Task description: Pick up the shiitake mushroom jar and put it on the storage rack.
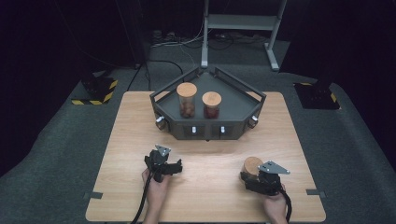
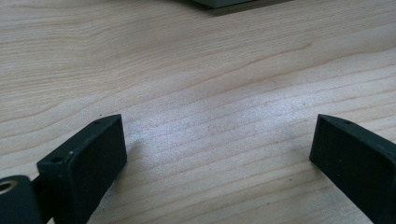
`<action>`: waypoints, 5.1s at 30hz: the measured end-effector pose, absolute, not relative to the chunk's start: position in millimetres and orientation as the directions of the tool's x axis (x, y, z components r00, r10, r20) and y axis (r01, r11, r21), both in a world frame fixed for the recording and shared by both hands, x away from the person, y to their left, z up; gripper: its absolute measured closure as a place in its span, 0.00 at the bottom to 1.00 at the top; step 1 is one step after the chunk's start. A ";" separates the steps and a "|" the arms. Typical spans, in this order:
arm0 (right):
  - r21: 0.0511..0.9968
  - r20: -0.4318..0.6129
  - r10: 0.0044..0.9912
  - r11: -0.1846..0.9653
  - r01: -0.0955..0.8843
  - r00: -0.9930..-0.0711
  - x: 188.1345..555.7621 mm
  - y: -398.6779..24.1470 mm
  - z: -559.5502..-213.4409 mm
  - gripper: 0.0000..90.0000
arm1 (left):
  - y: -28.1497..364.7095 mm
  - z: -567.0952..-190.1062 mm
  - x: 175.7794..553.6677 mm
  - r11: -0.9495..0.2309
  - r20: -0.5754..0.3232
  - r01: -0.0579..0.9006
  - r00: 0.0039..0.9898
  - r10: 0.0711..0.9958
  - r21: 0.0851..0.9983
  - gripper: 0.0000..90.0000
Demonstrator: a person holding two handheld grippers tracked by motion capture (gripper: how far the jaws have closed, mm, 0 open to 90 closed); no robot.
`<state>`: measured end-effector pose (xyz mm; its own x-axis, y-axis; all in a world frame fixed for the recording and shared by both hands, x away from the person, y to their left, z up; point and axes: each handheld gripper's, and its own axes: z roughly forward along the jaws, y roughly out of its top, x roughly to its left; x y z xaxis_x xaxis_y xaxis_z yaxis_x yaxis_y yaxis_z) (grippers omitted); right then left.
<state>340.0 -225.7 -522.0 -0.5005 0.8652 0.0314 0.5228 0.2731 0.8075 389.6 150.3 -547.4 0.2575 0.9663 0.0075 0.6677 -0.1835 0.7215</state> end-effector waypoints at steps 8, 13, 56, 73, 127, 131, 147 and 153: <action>0.809 0.059 0.863 0.253 0.530 -0.502 346.6 -222.6 -505.9 0.28 | 150.3 -547.4 389.6 -0.184 0.008 0.668 0.258 0.966 0.721 0.04; 0.814 0.088 0.860 0.229 0.534 -0.502 351.3 -220.9 -494.4 0.28 | 150.3 -547.4 389.6 -0.184 0.008 0.668 0.258 0.966 0.722 0.04; 0.805 0.112 0.836 0.241 0.542 -0.538 383.7 -194.5 -441.6 0.28 | 150.3 -547.4 389.6 -0.184 0.007 0.667 0.258 0.966 0.722 0.04; 0.825 0.107 0.841 0.223 0.519 -0.531 390.0 -191.9 -430.2 0.28 | 150.1 -547.5 389.4 -0.182 0.007 0.667 0.256 0.967 0.722 0.04; 0.829 0.058 0.872 0.229 0.511 -0.486 435.3 -185.3 -369.5 0.28 | 149.9 -547.5 389.2 -0.181 0.007 0.667 0.255 0.967 0.722 0.04; 0.828 0.047 0.875 0.235 0.508 -0.482 438.1 -183.7 -367.9 0.28 | 149.9 -547.5 389.2 -0.181 0.007 0.667 0.255 0.967 0.722 0.04; 0.832 0.011 0.887 0.248 0.496 -0.461 449.2 -175.2 -359.3 0.28 | 149.9 -547.5 389.2 -0.181 0.007 0.667 0.254 0.967 0.722 0.04; 0.823 -0.012 0.896 0.261 0.504 -0.444 455.3 -171.4 -357.0 0.28 | 149.9 -547.5 389.3 -0.181 0.007 0.667 0.255 0.967 0.722 0.04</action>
